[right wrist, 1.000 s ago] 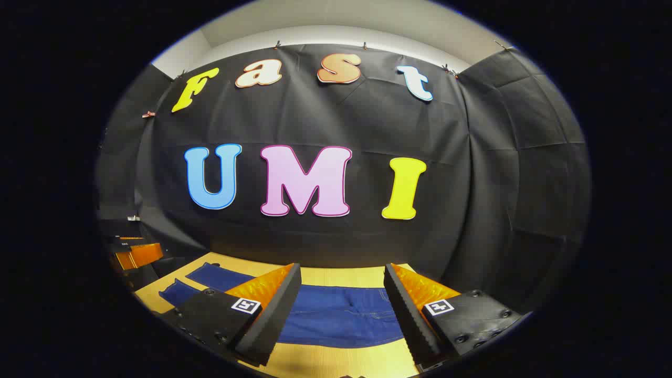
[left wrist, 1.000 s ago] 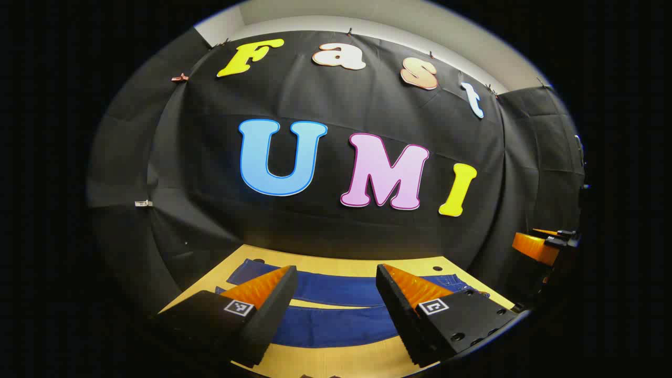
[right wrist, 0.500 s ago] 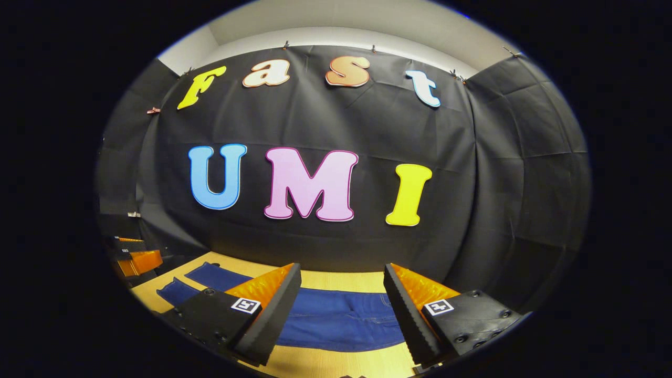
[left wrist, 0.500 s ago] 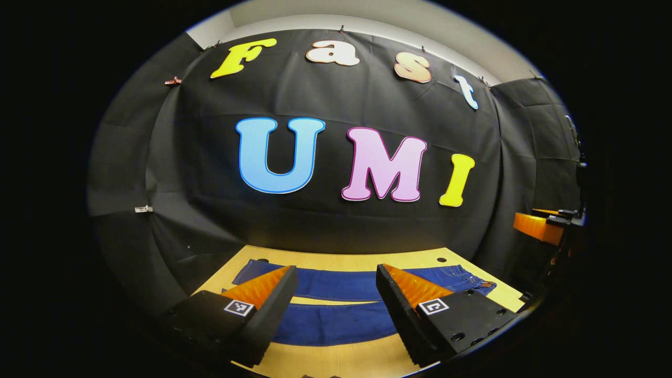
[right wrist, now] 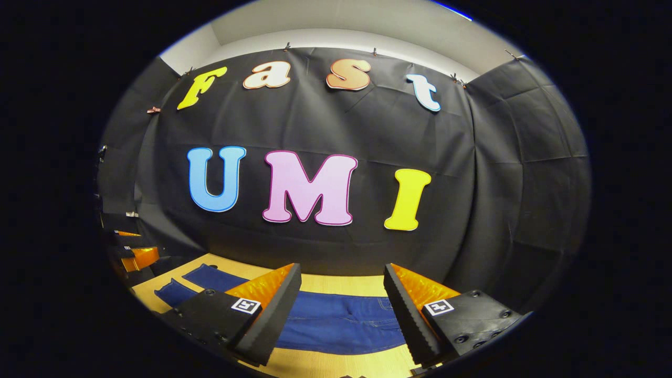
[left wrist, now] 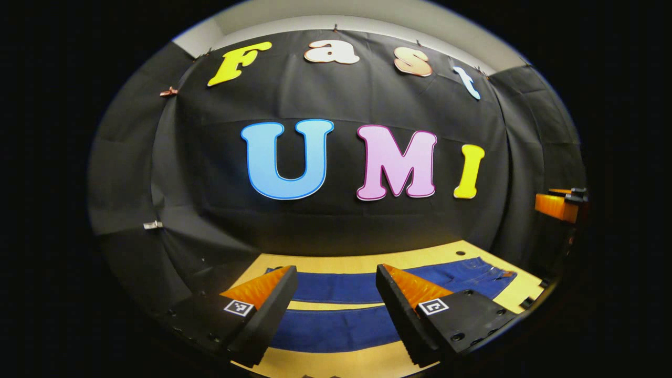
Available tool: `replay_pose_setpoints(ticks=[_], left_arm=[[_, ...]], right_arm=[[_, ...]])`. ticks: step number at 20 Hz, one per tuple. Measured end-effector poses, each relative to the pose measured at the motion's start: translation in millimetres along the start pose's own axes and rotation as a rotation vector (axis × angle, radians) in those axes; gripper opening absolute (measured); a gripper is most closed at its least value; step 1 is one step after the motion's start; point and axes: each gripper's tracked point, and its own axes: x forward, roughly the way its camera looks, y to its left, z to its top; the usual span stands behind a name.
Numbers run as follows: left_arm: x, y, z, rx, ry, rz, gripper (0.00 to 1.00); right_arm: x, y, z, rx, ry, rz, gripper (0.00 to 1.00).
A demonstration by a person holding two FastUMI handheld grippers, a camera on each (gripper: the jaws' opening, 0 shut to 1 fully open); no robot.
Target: Grasp the waist and the cuffs of the jeans and fold them to make the two legs overlap; first hold the waist and fold one-third of the jeans toward the cuffs, then hold the cuffs and fold the remaining one-third in the same direction to finish folding.
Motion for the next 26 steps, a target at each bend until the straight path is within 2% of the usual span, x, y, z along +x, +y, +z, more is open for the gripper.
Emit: replay_pose_setpoints(ticks=[3,5,6,7,9,11,13,14,16,20,23,26], left_arm=[[12.2,39.6,-25.6,0.117,0.053,0.015,0.96],[18.7,66.5,-49.0,0.218,0.098,-0.003,0.96],[22.3,79.7,-64.1,0.280,0.126,-0.021,0.96],[25.5,93.5,-78.5,0.351,0.159,-0.038,0.96],[31.2,124.6,-112.7,0.506,0.236,-0.071,0.96],[32.6,152.0,-152.4,0.672,0.328,-0.137,0.96],[30.9,172.8,-200.4,0.838,0.446,-0.241,0.96],[27.7,182.8,-223.7,0.918,0.503,-0.289,0.96],[23.5,200.6,-264.6,1.052,0.589,-0.351,0.96],[20.7,216.4,-314.2,1.185,0.685,-0.454,0.96],[18.4,219.0,-334.4,1.248,0.715,-0.487,0.96],[40.4,212.3,-334.2,1.304,0.677,-0.481,0.93]], right_arm=[[-0.4,-2.9,3.1,-0.013,-0.001,-0.016,0.97],[-3.5,-7.2,7.2,-0.022,-0.008,-0.031,0.97],[-5.2,-9.0,8.1,-0.027,-0.009,-0.040,1.00],[-7.9,-11.2,9.6,-0.032,-0.009,-0.049,0.97],[-16.4,-16.1,11.6,-0.045,-0.011,-0.069,0.97],[-24.8,-22.7,10.9,-0.061,-0.006,-0.092,0.97],[-37.5,-27.1,6.0,-0.079,0.011,-0.111,0.97],[-43.3,-29.7,4.4,-0.086,0.018,-0.122,1.00],[-56.2,-33.4,2.4,-0.092,0.031,-0.140,0.97],[-78.9,-46.5,-7.6,-0.132,0.081,-0.189,0.96],[-97.1,-56.0,-13.3,-0.151,0.103,-0.230,0.97],[-112.6,-63.5,-22.2,-0.171,0.133,-0.261,0.97]])
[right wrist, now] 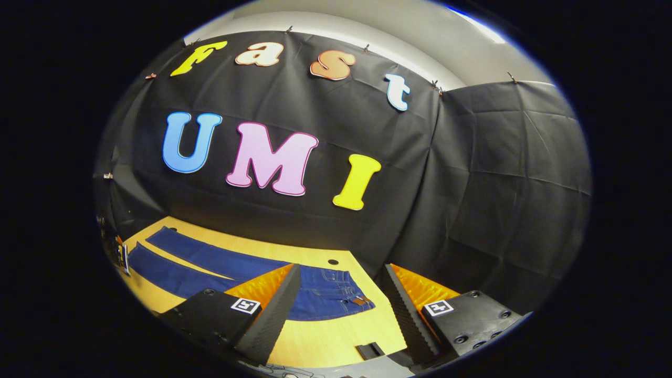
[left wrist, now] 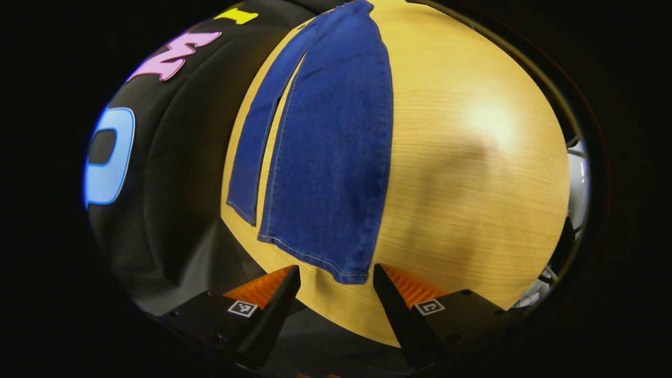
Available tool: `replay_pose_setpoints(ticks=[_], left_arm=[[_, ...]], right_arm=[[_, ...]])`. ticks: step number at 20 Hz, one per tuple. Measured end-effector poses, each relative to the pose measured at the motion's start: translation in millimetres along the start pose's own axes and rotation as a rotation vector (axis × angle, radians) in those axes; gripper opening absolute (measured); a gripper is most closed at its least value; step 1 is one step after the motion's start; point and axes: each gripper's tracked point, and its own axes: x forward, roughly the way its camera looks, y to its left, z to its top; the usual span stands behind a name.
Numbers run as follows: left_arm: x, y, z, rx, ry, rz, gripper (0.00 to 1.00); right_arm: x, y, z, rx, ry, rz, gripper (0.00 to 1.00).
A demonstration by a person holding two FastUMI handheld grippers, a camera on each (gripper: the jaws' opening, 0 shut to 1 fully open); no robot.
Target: Grasp the waist and the cuffs of the jeans and fold them to make the two legs overlap; first hold the waist and fold one-third of the jeans toward the cuffs, then hold the cuffs and fold the remaining one-third in the same direction to finish folding.
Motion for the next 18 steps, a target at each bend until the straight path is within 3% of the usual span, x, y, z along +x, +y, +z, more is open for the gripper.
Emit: replay_pose_setpoints(ticks=[4,5,7,9,10,11,12,15,18], left_arm=[[7.6,2.4,3.7,0.051,0.015,-0.010,0.86],[11.7,0.0,5.6,0.052,0.028,-0.021,0.77],[13.5,0.5,7.3,0.051,0.050,-0.009,0.48],[15.3,-5.2,4.7,0.015,0.074,-0.022,0.36],[11.8,-7.6,5.8,-0.010,0.074,-0.035,0.27],[9.6,-5.2,7.9,-0.024,0.061,-0.025,0.31],[16.0,-6.2,9.4,-0.034,0.054,-0.027,0.16],[15.6,-6.5,14.2,-0.054,0.054,-0.036,0.06],[14.6,-8.9,13.1,-0.092,0.068,-0.069,0.06]], right_arm=[[0.5,-13.3,-6.5,-0.081,-0.005,-0.007,0.96],[7.0,-19.6,-7.7,-0.120,-0.012,-0.011,0.97],[27.3,-27.3,-14.1,-0.205,-0.019,-0.007,0.97],[54.8,-29.6,-18.6,-0.312,-0.044,0.017,0.96],[72.4,-26.0,-21.7,-0.373,-0.056,0.047,0.97],[89.9,-21.1,-26.3,-0.444,-0.069,0.083,0.97],[108.2,-17.1,-34.2,-0.514,-0.082,0.128,0.97],[162.1,-7.7,-84.9,-0.720,-0.044,0.271,0.97],[195.2,-22.2,-145.3,-0.900,0.030,0.393,0.97]])
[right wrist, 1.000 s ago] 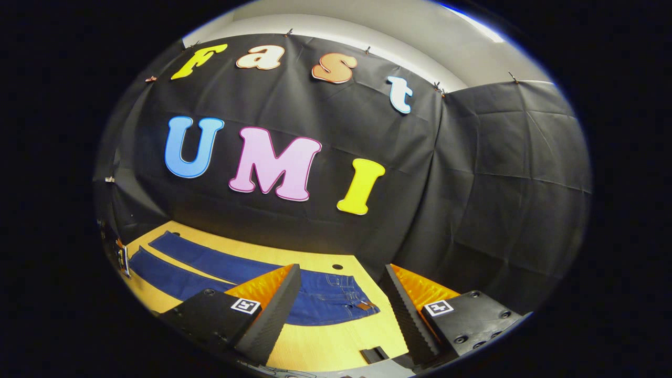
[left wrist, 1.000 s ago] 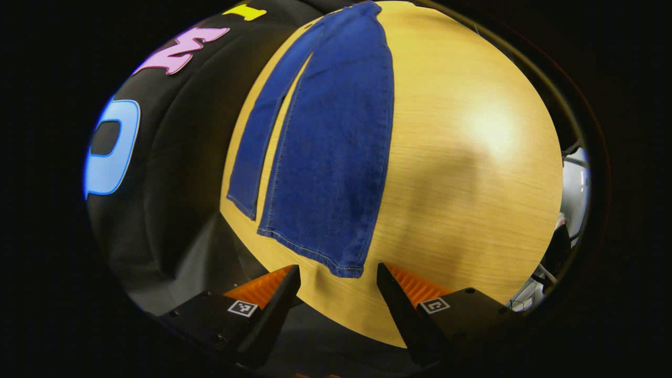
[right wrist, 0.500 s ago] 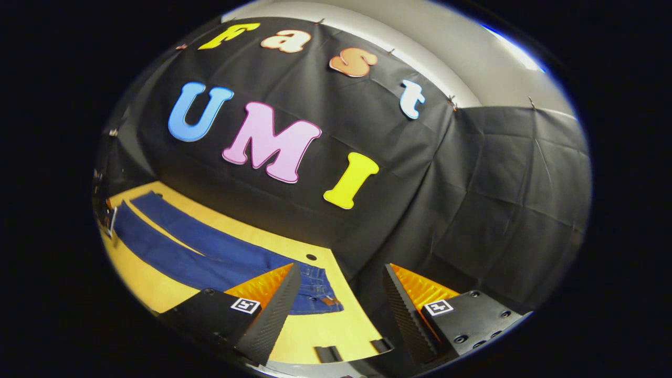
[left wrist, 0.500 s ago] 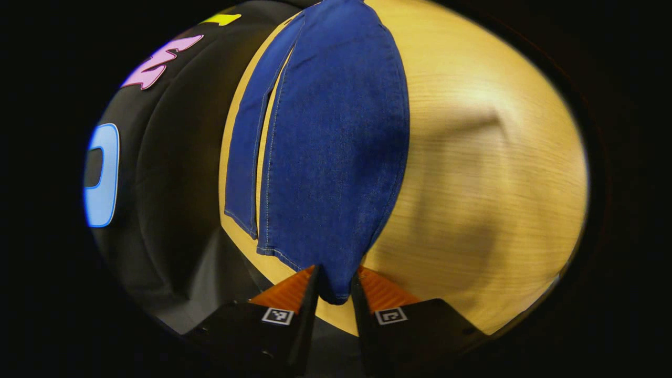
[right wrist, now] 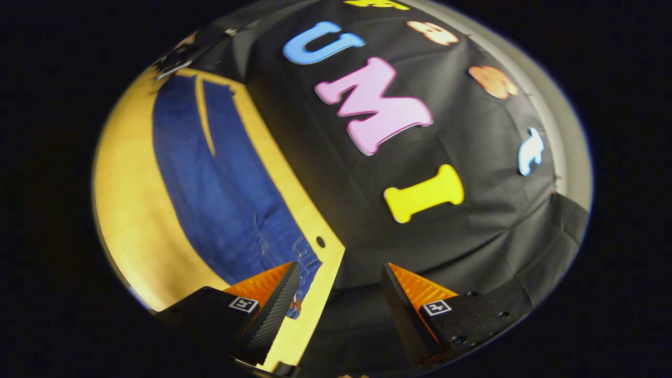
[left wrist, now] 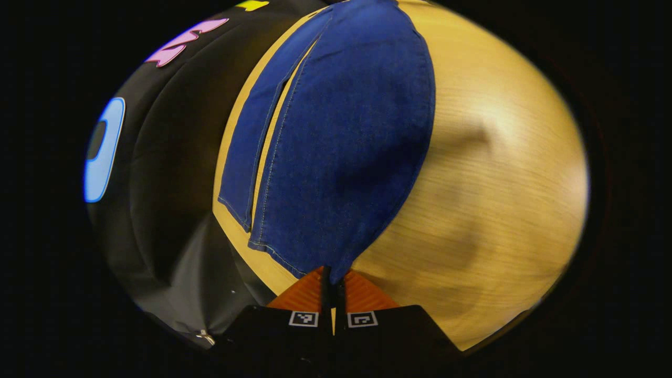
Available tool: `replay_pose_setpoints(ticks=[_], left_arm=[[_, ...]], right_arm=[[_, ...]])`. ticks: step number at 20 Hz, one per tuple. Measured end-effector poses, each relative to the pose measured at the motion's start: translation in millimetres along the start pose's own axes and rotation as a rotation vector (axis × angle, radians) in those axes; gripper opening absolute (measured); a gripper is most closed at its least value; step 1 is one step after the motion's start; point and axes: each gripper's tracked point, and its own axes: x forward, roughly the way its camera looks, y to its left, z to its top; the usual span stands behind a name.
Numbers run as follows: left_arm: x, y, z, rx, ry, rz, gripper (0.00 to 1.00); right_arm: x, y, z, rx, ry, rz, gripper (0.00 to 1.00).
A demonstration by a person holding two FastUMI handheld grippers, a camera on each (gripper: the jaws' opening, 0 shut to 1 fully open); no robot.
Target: Grasp the waist and the cuffs of the jeans and fold them to make the two legs overlap; first hold the waist and fold one-third of the jeans toward the cuffs, then hold the cuffs and fold the remaining one-third in the same direction to finish folding.
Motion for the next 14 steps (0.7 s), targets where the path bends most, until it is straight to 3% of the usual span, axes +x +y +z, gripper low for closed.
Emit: replay_pose_setpoints(ticks=[6,9,13,14], left_arm=[[-2.9,-0.7,2.5,0.014,0.039,-0.015,0.06],[-2.3,-1.1,1.2,0.005,0.054,-0.023,0.06],[-3.4,-0.6,1.9,0.027,0.072,-0.025,0.06],[-2.9,-0.3,0.9,0.024,0.074,-0.028,0.06]], right_arm=[[48.8,46.9,-107.1,-0.264,0.107,0.299,0.97],[70.1,93.1,-158.7,-0.380,0.147,0.461,0.97],[92.7,108.9,-195.5,-0.441,0.225,0.512,0.98],[100.9,110.4,-196.4,-0.455,0.217,0.506,0.92]])
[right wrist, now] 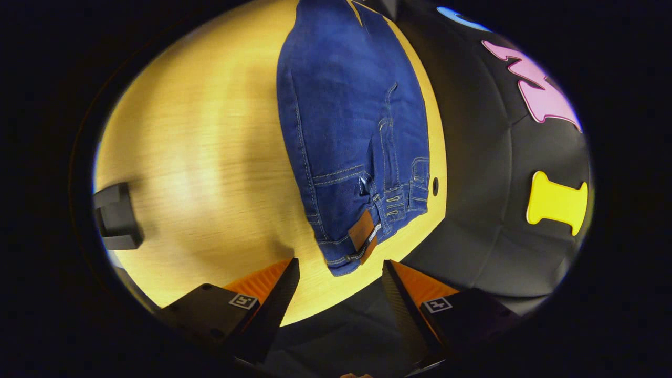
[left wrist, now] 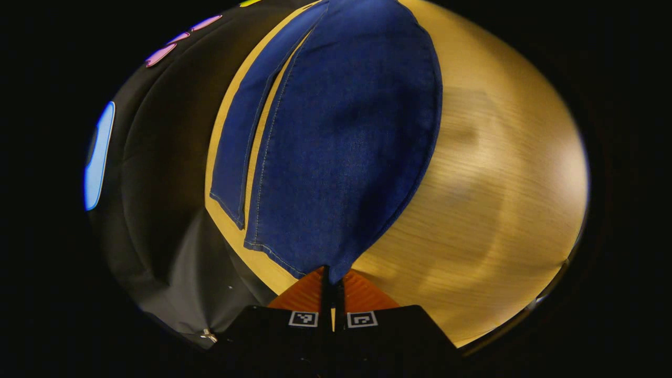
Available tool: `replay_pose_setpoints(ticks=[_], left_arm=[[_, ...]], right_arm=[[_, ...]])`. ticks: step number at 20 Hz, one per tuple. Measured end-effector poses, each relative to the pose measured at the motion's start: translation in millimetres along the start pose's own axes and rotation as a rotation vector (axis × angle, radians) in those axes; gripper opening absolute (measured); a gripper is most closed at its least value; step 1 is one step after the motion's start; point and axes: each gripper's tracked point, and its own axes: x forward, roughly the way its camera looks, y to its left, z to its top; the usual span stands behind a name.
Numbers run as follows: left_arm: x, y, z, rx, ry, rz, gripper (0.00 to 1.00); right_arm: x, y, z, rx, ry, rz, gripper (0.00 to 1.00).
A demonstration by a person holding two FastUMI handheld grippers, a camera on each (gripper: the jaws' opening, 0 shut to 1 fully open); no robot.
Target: Grasp the waist and the cuffs of the jeans and fold them to make the two legs overlap; first hold the waist and fold one-third of the jeans toward the cuffs, then hold the cuffs and fold the remaining one-third in the same direction to finish folding.
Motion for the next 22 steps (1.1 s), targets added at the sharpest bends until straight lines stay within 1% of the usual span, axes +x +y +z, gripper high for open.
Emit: replay_pose_setpoints(ticks=[1,2,3,4,7,8,9,10,12,13,14,15,16,17,19,20,21,22], left_arm=[[0.0,-0.2,0.9,-0.003,0.000,-0.001,0.06],[0.1,0.2,0.2,-0.005,0.002,0.001,0.06],[0.0,0.4,0.9,-0.012,0.003,0.008,0.06],[0.2,1.0,-0.1,-0.023,0.005,0.017,0.06],[1.3,2.1,1.1,-0.052,0.010,0.039,0.06],[1.0,2.5,1.1,-0.053,0.012,0.042,0.06],[1.6,2.5,1.1,-0.053,0.015,0.043,0.06],[1.7,3.2,0.8,-0.053,0.017,0.043,0.06],[1.4,3.2,-0.4,-0.061,0.024,0.039,0.06],[1.1,2.6,0.0,-0.069,0.027,0.040,0.06],[1.2,3.1,0.1,-0.079,0.032,0.043,0.06],[1.6,2.8,0.8,-0.091,0.035,0.047,0.06],[1.5,2.7,0.3,-0.105,0.040,0.051,0.06],[1.2,2.0,1.2,-0.118,0.043,0.051,0.06],[0.4,-0.2,2.3,-0.131,0.052,0.040,0.06],[-0.5,-1.6,2.8,-0.126,0.059,0.023,0.06],[-1.3,-2.5,2.9,-0.130,0.072,0.000,0.06],[-1.1,-3.9,2.8,-0.168,0.080,-0.023,0.06]], right_arm=[[5.9,0.5,2.1,-0.017,-0.004,0.005,0.98],[13.7,-2.3,3.1,-0.044,-0.005,-0.007,0.98],[17.3,-8.7,8.3,-0.065,-0.024,-0.028,0.97],[23.6,-11.1,10.6,-0.075,-0.031,-0.046,0.92],[39.6,-20.7,17.2,-0.074,-0.028,-0.083,0.91],[44.9,-22.0,18.9,-0.067,-0.019,-0.086,0.86],[49.2,-21.8,21.9,-0.054,-0.013,-0.073,0.80],[57.5,-16.6,21.2,-0.033,-0.001,-0.037,0.57],[61.3,-18.4,24.8,-0.035,0.003,-0.046,0.31],[58.4,-18.0,22.8,-0.038,0.001,-0.048,0.28],[59.4,-19.1,22.8,-0.035,-0.010,-0.046,0.21],[56.8,-16.1,24.5,-0.014,-0.026,-0.018,0.19],[58.4,-15.4,24.5,0.012,-0.031,0.013,0.24],[60.7,-14.9,23.1,0.045,-0.033,0.045,0.11],[55.4,-14.0,25.3,0.072,-0.038,0.094,0.09],[57.2,-13.9,23.7,0.063,-0.040,0.112,0.06],[53.3,-15.7,24.1,0.054,-0.047,0.124,0.06],[51.0,-18.5,24.9,0.054,-0.050,0.132,0.06]])
